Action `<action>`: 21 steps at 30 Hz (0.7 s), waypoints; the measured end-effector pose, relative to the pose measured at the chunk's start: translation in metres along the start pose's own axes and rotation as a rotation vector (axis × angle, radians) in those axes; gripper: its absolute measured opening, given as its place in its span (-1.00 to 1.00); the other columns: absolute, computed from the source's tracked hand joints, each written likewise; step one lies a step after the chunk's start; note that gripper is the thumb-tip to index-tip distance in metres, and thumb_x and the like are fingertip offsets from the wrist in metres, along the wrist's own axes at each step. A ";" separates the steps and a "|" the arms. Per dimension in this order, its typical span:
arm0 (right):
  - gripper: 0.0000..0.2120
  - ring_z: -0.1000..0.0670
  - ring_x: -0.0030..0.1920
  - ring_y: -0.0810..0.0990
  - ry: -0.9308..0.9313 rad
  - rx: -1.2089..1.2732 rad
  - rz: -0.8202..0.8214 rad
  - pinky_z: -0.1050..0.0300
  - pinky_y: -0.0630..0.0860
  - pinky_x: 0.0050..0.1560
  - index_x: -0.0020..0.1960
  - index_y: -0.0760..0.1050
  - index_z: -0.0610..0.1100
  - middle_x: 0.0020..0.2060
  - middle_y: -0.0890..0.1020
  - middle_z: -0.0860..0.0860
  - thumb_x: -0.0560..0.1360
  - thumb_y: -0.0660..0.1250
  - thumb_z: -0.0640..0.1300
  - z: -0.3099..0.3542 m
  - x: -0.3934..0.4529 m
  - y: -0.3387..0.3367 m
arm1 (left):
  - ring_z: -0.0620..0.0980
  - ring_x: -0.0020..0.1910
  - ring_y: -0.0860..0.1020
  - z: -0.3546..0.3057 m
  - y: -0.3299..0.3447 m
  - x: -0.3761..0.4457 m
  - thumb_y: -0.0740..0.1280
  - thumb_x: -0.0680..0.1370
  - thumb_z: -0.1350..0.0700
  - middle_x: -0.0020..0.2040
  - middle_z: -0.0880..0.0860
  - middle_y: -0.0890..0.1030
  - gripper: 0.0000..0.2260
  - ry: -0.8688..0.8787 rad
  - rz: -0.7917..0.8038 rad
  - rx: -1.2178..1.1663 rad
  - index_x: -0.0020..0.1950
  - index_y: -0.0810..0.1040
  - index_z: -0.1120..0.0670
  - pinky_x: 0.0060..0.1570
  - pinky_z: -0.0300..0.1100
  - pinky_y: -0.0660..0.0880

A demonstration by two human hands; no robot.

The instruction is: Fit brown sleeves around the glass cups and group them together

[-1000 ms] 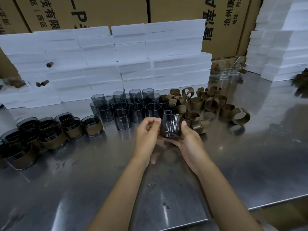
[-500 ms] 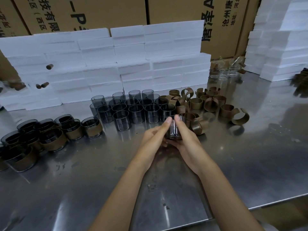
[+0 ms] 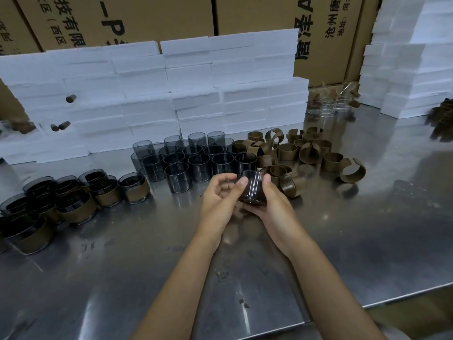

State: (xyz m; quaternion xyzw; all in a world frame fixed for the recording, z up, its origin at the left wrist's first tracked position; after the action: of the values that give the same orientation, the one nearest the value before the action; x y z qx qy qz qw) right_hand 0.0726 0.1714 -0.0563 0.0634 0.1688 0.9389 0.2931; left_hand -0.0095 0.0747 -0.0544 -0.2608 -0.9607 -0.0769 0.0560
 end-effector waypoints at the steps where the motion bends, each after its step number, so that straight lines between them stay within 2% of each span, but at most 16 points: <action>1: -0.62 0.01 0.16 0.70 0.005 0.009 -0.002 0.07 0.61 0.17 0.30 0.55 -0.10 0.21 0.69 -0.10 0.75 0.03 0.04 0.000 0.000 0.000 | -0.12 -0.11 0.65 0.000 -0.001 0.000 0.50 0.54 -0.02 -0.01 0.03 0.68 -0.80 0.017 -0.012 0.015 0.10 0.63 0.00 -0.22 -0.26 0.58; 3: -0.65 0.01 0.14 0.71 0.007 0.008 -0.005 0.13 0.62 0.10 0.30 0.55 -0.09 0.19 0.70 -0.10 0.76 0.02 -0.06 0.000 0.000 -0.001 | -0.03 0.00 0.65 0.001 -0.003 0.001 0.42 0.61 0.02 -0.03 -0.08 0.67 -0.96 0.056 -0.049 0.071 0.03 0.63 -0.04 -0.05 -0.07 0.64; 5: -0.67 -0.05 0.21 0.68 -0.003 0.001 -0.024 0.09 0.62 0.16 0.39 0.51 -0.13 0.23 0.68 -0.12 0.75 0.06 -0.12 0.000 0.000 -0.001 | 0.11 0.10 0.64 0.000 -0.005 0.002 0.36 0.66 0.06 0.01 -0.04 0.66 -0.94 0.081 -0.073 0.116 0.01 0.61 -0.03 0.06 0.09 0.63; 7: -0.68 -0.11 0.25 0.66 -0.013 0.008 -0.044 -0.02 0.59 0.26 0.42 0.49 -0.15 0.24 0.67 -0.13 0.73 0.15 -0.10 0.001 0.000 -0.001 | 0.23 0.11 0.65 -0.002 -0.005 0.001 0.32 0.68 0.09 0.07 0.10 0.66 -0.92 0.064 -0.073 0.092 0.03 0.60 0.01 -0.07 0.06 0.66; 9: -0.66 -0.10 0.27 0.64 -0.017 0.006 -0.051 -0.05 0.57 0.29 0.40 0.49 -0.14 0.26 0.66 -0.11 0.67 0.27 -0.04 0.002 -0.002 0.000 | 0.24 0.06 0.67 -0.006 -0.004 -0.002 0.31 0.68 0.04 0.08 0.17 0.68 -0.87 0.012 -0.057 0.010 0.08 0.58 0.08 -0.16 -0.02 0.64; 12: -0.44 -0.03 0.24 0.66 -0.005 -0.013 0.009 0.03 0.56 0.28 0.39 0.52 -0.11 0.22 0.69 -0.06 0.48 0.42 0.15 0.005 -0.005 0.002 | 0.20 0.05 0.70 -0.011 -0.001 -0.005 0.40 0.59 -0.17 0.06 0.16 0.72 -0.59 -0.063 0.023 -0.093 0.18 0.57 0.16 0.01 0.08 0.66; 14: -0.38 -0.01 0.24 0.67 -0.016 -0.055 0.077 0.04 0.54 0.30 0.36 0.57 -0.08 0.20 0.71 -0.05 0.41 0.45 0.24 0.004 -0.005 0.003 | 0.19 0.08 0.70 -0.011 0.002 -0.007 0.45 0.50 -0.26 0.05 0.13 0.73 -0.50 -0.087 0.075 -0.087 0.15 0.61 0.15 0.13 0.15 0.63; 17: -0.37 0.02 0.26 0.66 -0.021 -0.082 0.131 0.03 0.53 0.30 0.35 0.59 -0.06 0.20 0.71 -0.02 0.43 0.48 0.30 0.003 -0.006 0.001 | 0.14 0.04 0.67 -0.011 0.007 -0.010 0.42 0.41 -0.35 0.06 0.13 0.72 -0.46 -0.100 0.151 -0.036 0.11 0.71 0.07 0.19 0.14 0.57; 19: -0.33 0.03 0.25 0.66 -0.031 -0.081 0.144 0.04 0.55 0.25 0.34 0.59 -0.05 0.19 0.71 -0.01 0.39 0.48 0.35 0.003 -0.005 0.000 | 0.15 0.02 0.67 -0.011 0.008 -0.010 0.41 0.40 -0.37 0.08 0.12 0.74 -0.51 -0.107 0.185 -0.023 0.09 0.75 -0.04 0.19 0.13 0.55; 21: -0.29 -0.02 0.25 0.67 -0.031 -0.055 0.140 -0.03 0.56 0.29 0.36 0.58 -0.04 0.21 0.70 -0.03 0.38 0.47 0.39 0.001 -0.005 0.000 | 0.19 0.05 0.70 -0.011 0.007 -0.009 0.44 0.42 -0.38 0.06 0.11 0.75 -0.54 -0.133 0.210 -0.033 0.10 0.75 -0.07 0.18 0.08 0.57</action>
State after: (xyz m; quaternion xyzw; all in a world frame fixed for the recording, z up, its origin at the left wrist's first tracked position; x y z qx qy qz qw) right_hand 0.0768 0.1688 -0.0551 0.0815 0.1333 0.9604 0.2308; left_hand 0.0025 0.0740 -0.0444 -0.3656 -0.9282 -0.0688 -0.0042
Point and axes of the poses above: each hand's wrist, its own x-axis towards the middle knuckle, its own y-axis out of the palm, z = x × y, the point moved 1 cm from there along x, towards the middle knuckle
